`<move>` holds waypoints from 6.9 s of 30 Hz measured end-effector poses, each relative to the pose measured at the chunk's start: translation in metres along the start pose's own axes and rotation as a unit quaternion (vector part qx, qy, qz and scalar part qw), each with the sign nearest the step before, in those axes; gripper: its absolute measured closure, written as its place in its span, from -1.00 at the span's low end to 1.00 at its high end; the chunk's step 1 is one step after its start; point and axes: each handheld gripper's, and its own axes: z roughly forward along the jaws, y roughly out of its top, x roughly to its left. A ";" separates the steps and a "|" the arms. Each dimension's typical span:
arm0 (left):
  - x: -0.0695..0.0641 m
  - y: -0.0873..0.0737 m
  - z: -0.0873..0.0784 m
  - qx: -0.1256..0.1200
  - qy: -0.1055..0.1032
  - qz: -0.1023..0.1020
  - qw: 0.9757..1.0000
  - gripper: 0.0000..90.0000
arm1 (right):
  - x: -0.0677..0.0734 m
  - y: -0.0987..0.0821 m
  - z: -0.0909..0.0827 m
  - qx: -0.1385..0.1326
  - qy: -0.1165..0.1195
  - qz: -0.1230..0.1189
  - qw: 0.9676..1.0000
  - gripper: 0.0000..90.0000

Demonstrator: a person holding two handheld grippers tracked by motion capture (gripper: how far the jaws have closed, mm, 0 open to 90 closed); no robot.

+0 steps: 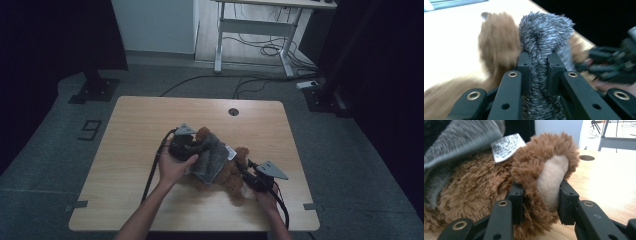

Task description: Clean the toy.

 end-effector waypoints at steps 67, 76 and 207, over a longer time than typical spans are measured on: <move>0.079 -0.018 -0.001 0.050 0.031 -0.089 0.994 0.69 | -0.002 0.004 0.000 -0.006 -0.002 0.006 1.000 0.37; 0.062 -0.055 -0.023 -0.011 0.019 -0.089 0.996 0.70 | 0.000 0.025 -0.019 -0.014 0.009 0.026 1.000 -0.19; 0.052 -0.024 -0.038 -0.046 0.032 -0.018 0.998 0.69 | 0.011 -0.002 0.006 0.077 0.090 0.026 0.993 0.32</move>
